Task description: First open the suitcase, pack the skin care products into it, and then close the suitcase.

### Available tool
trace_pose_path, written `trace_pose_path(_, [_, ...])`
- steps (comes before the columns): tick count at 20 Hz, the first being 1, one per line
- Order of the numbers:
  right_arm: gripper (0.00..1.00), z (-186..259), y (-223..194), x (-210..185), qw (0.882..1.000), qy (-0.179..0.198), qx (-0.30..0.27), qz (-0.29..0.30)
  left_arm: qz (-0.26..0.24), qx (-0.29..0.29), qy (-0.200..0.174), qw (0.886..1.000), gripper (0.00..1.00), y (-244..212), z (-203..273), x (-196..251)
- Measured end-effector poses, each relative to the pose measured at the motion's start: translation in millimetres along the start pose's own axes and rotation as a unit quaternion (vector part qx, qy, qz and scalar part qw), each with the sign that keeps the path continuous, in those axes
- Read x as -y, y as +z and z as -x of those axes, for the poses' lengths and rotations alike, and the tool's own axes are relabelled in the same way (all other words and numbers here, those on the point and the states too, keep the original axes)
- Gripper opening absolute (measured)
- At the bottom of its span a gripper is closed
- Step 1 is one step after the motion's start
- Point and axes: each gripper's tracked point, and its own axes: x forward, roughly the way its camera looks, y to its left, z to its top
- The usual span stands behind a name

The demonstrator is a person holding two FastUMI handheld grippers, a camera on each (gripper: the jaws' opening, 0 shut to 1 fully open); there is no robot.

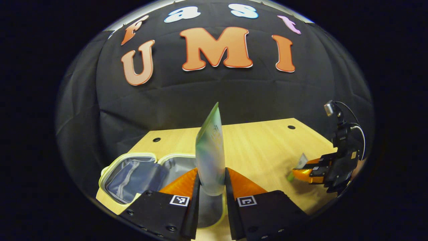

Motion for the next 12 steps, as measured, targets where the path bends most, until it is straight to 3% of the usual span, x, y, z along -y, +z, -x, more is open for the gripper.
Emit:
trace_pose_path(7, [0.32, 43.0, 42.3, -43.0, 0.999, -0.004, 0.048, 0.000, -0.001, -0.028, 0.006, 1.000, 0.37, -15.5, 0.1, -70.8])
trace_pose_path(12, [0.32, 66.8, 75.9, -88.0, 0.996, -0.020, 0.088, 0.010, -0.009, -0.050, -0.035, 0.998, 0.37, -30.6, -11.9, -98.0])
